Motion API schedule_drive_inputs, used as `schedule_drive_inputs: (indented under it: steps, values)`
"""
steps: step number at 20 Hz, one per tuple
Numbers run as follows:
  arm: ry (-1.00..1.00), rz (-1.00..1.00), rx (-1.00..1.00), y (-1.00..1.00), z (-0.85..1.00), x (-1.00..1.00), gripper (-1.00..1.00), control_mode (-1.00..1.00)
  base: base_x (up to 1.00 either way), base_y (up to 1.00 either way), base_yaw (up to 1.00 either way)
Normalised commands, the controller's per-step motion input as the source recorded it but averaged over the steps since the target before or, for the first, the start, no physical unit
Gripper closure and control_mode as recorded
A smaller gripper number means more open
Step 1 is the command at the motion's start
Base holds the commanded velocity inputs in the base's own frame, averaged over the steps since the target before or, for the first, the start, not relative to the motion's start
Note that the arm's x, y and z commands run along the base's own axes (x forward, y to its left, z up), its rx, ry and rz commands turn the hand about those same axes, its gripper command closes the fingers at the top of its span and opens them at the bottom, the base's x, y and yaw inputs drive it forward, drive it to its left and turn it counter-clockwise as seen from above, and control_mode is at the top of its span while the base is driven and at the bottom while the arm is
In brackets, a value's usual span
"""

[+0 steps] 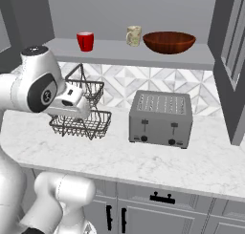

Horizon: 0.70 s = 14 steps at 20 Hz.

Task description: Gather all objects into one cabinet and sort the glasses and bowls to opposite sides.

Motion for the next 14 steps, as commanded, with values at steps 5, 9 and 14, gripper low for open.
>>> schedule_drive_inputs:
  steps: [5, 9, 14]
  values:
    - [-0.01, -0.1, 0.0, -0.09, 0.93, -0.64, -1.0, -1.0, 0.0, 0.0, 0.0]
    - [0.0, 0.0, 0.0, -0.03, 0.81, -0.53, -1.0, -1.0, 0.0, 0.0, 0.0]
    - [0.0, 0.0, 0.0, 0.0, 0.41, -0.21, -1.0, -1.0, 0.0, 0.0, 0.0]
